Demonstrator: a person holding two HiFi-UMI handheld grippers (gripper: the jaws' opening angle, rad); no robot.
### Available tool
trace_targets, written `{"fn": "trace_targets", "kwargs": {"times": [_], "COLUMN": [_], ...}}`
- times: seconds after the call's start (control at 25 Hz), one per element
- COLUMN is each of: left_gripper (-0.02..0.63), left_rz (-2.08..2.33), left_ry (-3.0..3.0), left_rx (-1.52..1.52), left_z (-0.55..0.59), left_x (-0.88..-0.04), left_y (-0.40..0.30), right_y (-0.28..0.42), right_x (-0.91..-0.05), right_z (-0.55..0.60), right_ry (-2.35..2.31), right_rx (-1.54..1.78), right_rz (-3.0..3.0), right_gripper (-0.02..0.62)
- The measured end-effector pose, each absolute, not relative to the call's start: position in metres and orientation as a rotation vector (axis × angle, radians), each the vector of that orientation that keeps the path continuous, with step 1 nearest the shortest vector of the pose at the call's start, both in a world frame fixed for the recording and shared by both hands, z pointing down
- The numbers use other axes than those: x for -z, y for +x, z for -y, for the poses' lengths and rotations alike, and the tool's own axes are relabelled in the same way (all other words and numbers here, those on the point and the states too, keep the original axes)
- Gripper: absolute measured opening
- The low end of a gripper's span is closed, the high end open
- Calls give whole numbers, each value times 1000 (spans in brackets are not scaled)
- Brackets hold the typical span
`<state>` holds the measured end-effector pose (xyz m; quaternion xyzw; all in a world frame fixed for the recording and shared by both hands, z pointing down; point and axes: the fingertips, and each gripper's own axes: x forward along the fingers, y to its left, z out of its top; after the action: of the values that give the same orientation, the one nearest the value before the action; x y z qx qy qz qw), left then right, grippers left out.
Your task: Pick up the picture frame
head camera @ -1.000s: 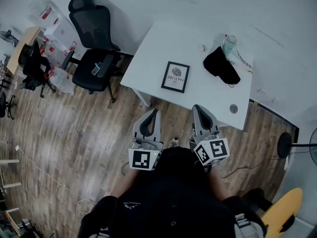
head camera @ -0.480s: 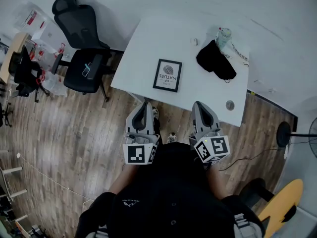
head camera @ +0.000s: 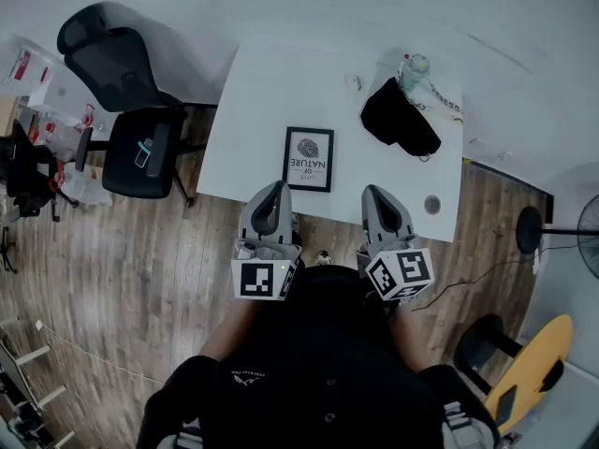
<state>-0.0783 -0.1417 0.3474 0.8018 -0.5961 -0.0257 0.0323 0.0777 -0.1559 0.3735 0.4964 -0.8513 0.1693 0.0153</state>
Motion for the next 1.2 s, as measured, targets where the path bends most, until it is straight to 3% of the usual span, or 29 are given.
{"fn": "trace_targets", "kwargs": {"times": [0.6, 1.2], "left_gripper": [6, 6], "left_rz": [1629, 1368], "left_ry": [2398, 2296], "left_rx": [-115, -390], "left_z": [229, 264], "left_x": [-434, -547], "left_y": [-124, -116], "right_y": [31, 20], "right_x": [-446, -558], "right_z": [233, 254], "right_ry": [1531, 1532], "right_rx": [-613, -849], "right_rz": [2426, 2149], "right_gripper": [-2, 0]}}
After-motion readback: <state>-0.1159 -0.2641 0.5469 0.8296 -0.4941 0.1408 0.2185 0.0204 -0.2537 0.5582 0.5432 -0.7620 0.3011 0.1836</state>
